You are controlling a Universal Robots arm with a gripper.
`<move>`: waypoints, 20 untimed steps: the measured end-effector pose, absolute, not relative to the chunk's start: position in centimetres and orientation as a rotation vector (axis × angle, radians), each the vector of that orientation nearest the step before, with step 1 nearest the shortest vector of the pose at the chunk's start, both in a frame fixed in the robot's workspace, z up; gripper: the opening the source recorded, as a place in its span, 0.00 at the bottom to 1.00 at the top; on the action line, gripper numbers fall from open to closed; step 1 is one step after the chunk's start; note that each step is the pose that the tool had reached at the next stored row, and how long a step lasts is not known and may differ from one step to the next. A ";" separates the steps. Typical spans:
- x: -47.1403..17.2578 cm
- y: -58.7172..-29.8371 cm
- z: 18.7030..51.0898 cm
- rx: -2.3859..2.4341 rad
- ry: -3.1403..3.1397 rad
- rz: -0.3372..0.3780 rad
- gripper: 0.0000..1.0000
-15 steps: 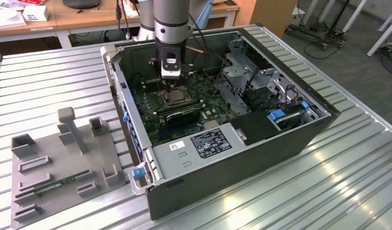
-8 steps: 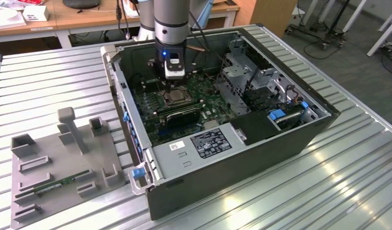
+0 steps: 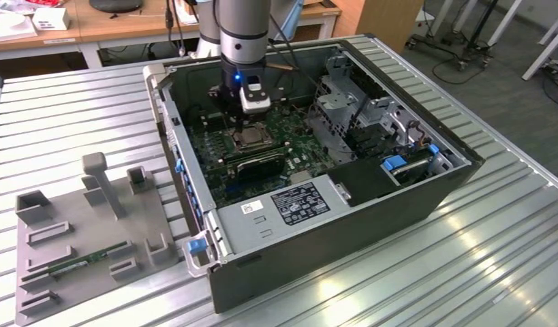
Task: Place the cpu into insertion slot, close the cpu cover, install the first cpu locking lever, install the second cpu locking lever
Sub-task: 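Close the cpu cover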
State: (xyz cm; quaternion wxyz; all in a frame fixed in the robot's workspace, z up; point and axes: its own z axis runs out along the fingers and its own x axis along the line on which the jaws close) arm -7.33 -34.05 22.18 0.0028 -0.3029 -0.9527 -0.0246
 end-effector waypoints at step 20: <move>-7.3 -34.0 21.7 -0.392 -3.102 -0.074 0.11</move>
